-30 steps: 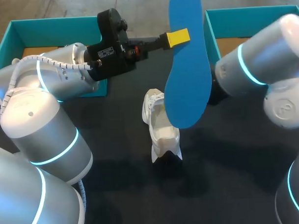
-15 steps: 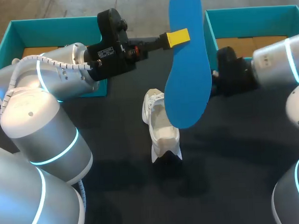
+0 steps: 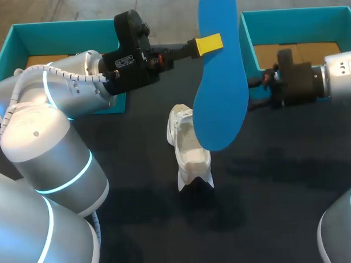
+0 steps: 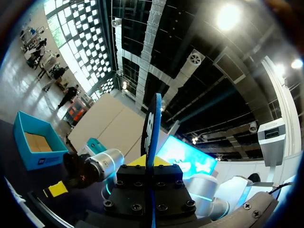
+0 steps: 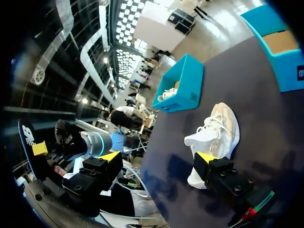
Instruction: Take the shoe out of the shoebox, open the shoe tongue, remove and reinsert the insole, then place the shoe into the shoebox
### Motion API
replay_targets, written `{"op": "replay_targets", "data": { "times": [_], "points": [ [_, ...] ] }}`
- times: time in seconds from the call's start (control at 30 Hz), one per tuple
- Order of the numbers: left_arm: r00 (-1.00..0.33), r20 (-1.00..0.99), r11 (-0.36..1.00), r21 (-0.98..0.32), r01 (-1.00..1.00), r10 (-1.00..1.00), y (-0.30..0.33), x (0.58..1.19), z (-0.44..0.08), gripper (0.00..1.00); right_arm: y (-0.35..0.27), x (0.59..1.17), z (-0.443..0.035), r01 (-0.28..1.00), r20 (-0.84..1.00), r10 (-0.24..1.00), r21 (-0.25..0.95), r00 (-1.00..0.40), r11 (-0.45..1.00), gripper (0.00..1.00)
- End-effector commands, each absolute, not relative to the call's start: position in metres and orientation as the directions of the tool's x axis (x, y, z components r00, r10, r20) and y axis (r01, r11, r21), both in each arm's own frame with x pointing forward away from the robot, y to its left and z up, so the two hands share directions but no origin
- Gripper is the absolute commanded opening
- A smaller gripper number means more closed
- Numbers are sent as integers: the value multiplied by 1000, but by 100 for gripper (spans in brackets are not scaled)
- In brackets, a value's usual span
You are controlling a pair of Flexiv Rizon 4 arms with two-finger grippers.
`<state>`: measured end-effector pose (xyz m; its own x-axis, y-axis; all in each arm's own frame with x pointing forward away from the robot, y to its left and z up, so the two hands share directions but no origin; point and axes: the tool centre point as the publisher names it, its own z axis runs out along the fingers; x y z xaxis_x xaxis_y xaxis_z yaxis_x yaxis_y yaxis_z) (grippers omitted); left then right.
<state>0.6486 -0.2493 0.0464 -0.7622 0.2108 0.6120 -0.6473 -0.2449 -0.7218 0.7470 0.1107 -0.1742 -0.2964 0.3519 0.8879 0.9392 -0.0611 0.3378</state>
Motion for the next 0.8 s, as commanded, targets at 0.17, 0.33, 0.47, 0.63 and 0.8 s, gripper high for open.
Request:
{"op": "replay_targets", "data": {
  "times": [0.17, 0.33, 0.47, 0.63, 0.8],
  "points": [
    [-763, 612, -250, -721, -647, 211, -251, 648, 46, 0, 118, 751, -173, 953, 904, 342, 296, -257, -66, 100],
    [-763, 612, -250, -721, -647, 211, -251, 648, 46, 0, 118, 751, -173, 953, 904, 342, 296, -257, -66, 100],
    [-763, 612, -250, -721, -647, 211, -251, 648, 46, 0, 118, 751, -173, 953, 904, 342, 296, -257, -66, 100],
    [-763, 612, -250, -721, -647, 211, -251, 648, 46, 0, 118, 751, -173, 953, 904, 342, 296, -257, -66, 100],
    [-763, 612, -250, -721, -647, 211, -251, 648, 46, 0, 118, 751, -173, 953, 904, 342, 296, -257, -66, 100]
  ]
}}
